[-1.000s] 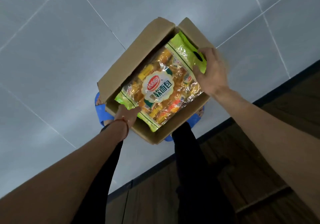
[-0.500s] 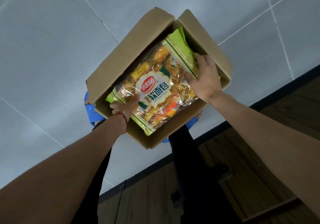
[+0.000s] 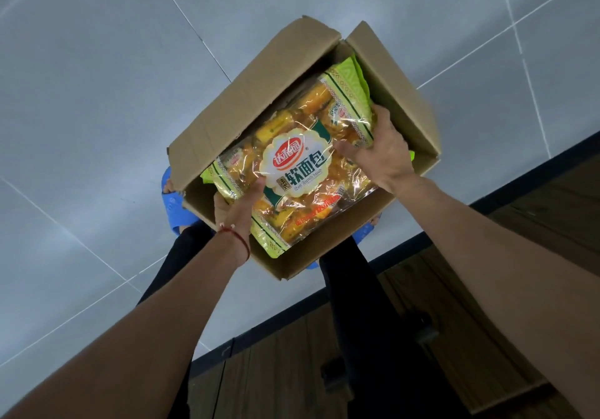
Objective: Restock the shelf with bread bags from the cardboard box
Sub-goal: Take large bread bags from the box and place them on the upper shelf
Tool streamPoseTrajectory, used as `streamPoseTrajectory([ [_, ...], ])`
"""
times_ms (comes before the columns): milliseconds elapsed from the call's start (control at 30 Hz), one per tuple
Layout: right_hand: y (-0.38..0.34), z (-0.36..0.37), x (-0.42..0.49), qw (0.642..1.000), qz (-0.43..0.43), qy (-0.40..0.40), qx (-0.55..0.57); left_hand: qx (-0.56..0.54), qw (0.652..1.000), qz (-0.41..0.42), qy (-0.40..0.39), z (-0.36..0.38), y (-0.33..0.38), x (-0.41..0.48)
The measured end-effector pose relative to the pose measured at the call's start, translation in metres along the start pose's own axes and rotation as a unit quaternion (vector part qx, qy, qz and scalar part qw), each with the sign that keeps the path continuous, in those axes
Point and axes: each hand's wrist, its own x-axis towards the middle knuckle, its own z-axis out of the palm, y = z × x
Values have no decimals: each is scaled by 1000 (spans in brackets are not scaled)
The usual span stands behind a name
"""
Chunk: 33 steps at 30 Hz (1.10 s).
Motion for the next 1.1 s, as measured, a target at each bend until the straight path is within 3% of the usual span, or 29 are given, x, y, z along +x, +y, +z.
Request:
streamPoseTrajectory([
  [267,-19,-16,-38,995,71,-13,63,34,999,-2,-32,-14,24,-34],
  [500,-47,-32,-111,985,102,42,136,125,982,91,-109,-45,52,-80],
  [767,-114,-35,-211,956,76,134,248,237,931,226,-164,-112,134,-150],
  [1100,-225,-45,-335,913,-17,221,343,200,881,375,-206,-225,211,-274],
])
